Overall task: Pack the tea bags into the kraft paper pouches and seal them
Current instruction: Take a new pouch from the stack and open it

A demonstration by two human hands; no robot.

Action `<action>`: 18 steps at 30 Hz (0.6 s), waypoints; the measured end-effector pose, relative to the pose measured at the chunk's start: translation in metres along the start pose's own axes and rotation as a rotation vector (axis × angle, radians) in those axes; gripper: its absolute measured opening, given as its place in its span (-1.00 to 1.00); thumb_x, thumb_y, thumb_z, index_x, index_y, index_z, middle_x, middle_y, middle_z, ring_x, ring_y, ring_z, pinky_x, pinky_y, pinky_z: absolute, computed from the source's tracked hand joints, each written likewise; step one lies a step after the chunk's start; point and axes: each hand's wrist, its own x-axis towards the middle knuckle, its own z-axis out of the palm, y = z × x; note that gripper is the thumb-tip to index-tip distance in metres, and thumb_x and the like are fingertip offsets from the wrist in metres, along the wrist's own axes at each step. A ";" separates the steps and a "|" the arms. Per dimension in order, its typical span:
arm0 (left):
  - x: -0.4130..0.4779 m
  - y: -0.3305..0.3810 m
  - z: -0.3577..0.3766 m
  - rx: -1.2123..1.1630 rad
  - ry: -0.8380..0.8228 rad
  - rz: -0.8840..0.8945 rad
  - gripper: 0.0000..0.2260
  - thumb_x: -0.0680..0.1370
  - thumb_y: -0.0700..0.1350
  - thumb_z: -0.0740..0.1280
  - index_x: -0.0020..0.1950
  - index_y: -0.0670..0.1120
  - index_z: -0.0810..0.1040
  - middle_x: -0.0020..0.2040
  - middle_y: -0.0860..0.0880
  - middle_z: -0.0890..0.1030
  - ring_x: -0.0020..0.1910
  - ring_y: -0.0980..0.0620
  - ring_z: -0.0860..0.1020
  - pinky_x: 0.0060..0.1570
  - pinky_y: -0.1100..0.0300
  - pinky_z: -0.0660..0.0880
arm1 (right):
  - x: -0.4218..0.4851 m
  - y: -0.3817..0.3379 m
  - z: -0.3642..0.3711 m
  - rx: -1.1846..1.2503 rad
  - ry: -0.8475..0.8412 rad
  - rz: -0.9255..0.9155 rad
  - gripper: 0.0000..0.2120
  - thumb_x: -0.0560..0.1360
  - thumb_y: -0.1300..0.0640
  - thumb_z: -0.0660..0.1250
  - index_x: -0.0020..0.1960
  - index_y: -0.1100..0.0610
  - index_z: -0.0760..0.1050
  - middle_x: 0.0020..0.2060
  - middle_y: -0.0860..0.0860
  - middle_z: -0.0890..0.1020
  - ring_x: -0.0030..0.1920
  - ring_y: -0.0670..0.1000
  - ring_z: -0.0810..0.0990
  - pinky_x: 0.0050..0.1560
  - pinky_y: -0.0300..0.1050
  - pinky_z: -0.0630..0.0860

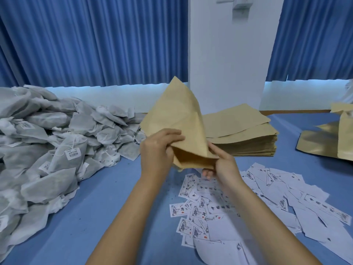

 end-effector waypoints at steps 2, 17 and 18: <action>0.030 0.001 0.008 -0.206 -0.155 -0.004 -0.61 0.31 -0.42 0.17 -0.08 -0.14 0.70 -0.03 -0.04 0.69 -0.06 0.09 0.62 0.03 0.17 0.53 | 0.013 -0.016 0.002 0.081 0.073 -0.026 -0.51 0.46 0.52 -0.13 0.10 0.22 0.47 -0.53 0.13 0.53 -0.64 -0.02 0.39 -0.66 -0.27 0.26; 0.051 -0.201 0.140 0.562 -1.004 -0.460 -0.11 0.35 0.25 0.45 0.53 0.24 -0.01 0.57 -0.08 -0.19 0.53 -0.22 -0.18 0.41 -0.30 -0.08 | 0.148 -0.033 0.000 0.315 0.381 0.056 -0.72 0.57 0.40 -0.02 0.00 0.24 0.45 -0.45 0.10 0.60 -0.59 -0.06 0.50 -0.58 -0.30 0.39; 0.056 -0.206 0.149 0.603 -1.052 -0.432 -0.13 0.37 0.26 0.43 0.53 0.25 -0.02 0.57 -0.08 -0.22 0.53 -0.23 -0.22 0.40 -0.33 -0.14 | 0.152 -0.030 0.000 0.306 0.373 0.066 -0.72 0.57 0.40 -0.02 -0.05 0.24 0.44 -0.49 0.09 0.59 -0.60 -0.07 0.49 -0.60 -0.31 0.37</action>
